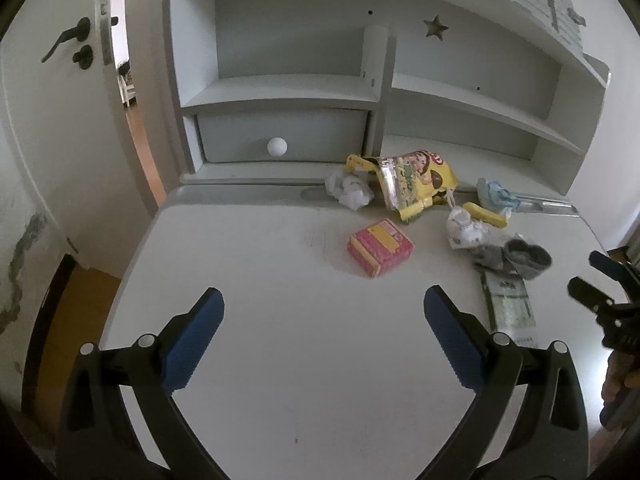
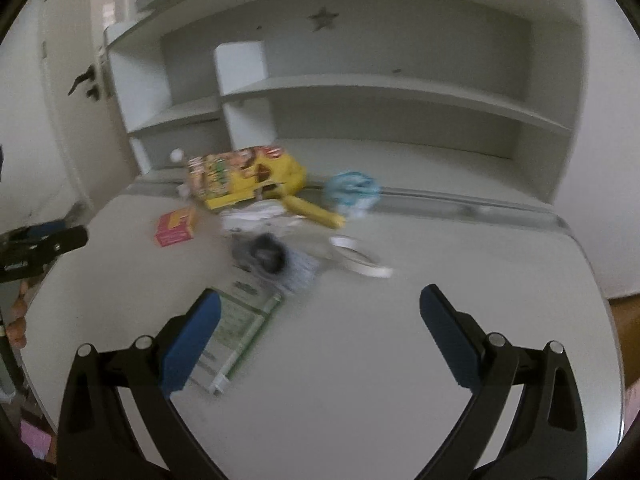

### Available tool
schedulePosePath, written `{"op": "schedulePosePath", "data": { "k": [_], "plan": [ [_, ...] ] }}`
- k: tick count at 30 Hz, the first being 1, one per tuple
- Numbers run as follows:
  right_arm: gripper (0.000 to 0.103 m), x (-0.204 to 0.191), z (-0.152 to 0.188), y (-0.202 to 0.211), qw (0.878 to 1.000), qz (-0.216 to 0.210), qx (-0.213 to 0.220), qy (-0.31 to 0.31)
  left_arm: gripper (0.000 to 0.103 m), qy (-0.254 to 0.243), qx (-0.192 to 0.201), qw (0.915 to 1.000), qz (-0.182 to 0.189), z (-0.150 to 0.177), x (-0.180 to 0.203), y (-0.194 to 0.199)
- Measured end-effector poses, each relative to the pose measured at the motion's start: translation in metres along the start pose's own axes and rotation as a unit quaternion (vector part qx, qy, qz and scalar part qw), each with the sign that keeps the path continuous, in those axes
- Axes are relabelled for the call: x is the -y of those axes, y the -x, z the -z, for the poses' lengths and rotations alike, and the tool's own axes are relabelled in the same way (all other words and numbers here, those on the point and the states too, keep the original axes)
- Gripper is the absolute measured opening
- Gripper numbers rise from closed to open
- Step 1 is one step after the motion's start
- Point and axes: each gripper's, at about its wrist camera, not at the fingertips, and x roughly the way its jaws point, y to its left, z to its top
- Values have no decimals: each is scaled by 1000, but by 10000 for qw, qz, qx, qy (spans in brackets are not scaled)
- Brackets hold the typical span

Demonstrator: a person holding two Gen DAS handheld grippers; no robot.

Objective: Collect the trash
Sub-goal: 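Return both tools to the desk, then grasp the grey cloth with right tool while left tool grasps yellow snack bag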

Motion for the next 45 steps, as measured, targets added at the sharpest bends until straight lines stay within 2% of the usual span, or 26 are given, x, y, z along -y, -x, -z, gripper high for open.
{"op": "schedulePosePath", "data": {
  "k": [4,8,10,17,18,21,22,25,28,30,32,34,37,40,43,44,45],
  "plan": [
    [96,-7,-14,-25,9995,-196,-233,41,97,44,-50,10000,20,-6,1,-14],
    [95,-11,-21,-41,9989,-210,-360,189,97,-159,-134,9998,45,-12,7,-25],
    [83,-12,-21,-46,9985,-279,-415,224,97,-262,-163,9995,-27,-17,11,-30],
    [66,-16,-18,-61,9960,-472,-716,241,97,-248,-208,9995,-67,-20,17,-41],
    [60,-17,-18,-63,9956,-502,-754,245,97,-238,-216,9995,-78,-19,18,-42],
    [30,-15,-15,-67,9934,-708,-895,140,97,-195,-247,9995,-74,-18,18,-44],
    [26,-12,-14,-68,9927,-777,-917,65,97,-194,-262,9994,-65,-18,19,-44],
    [19,-5,-14,-63,9923,-887,-848,-142,97,-304,-270,9991,-86,-19,25,-43],
    [17,8,-20,-39,9924,-1057,-427,-459,97,-468,-235,9985,-129,-24,34,-40],
    [17,22,-25,-16,9931,-974,-43,-651,97,-645,-175,9977,-77,-35,43,-38],
    [17,46,-27,8,9925,-749,345,-905,97,-999,-66,9950,-42,-50,56,-37],
    [17,69,-24,19,9912,-489,505,-1124,97,-1436,24,9896,-17,-64,74,-40],
    [17,107,-10,20,9851,-326,410,-1639,97,-2131,10,9770,-116,-84,98,-61],
    [17,117,3,15,9834,-308,321,-1760,97,-2468,-102,9689,-163,-100,108,-89],
    [17,119,8,11,9833,-401,296,-1752,97,-3034,-197,9526,-137,-103,121,-109],
    [17,118,8,8,9834,-400,285,-1744,97,-3272,-208,9445,-210,-103,127,-116],
    [17,118,10,8,9835,-422,266,-1741,97,-3387,-226,9402,-278,-103,131,-120]
  ]
}}
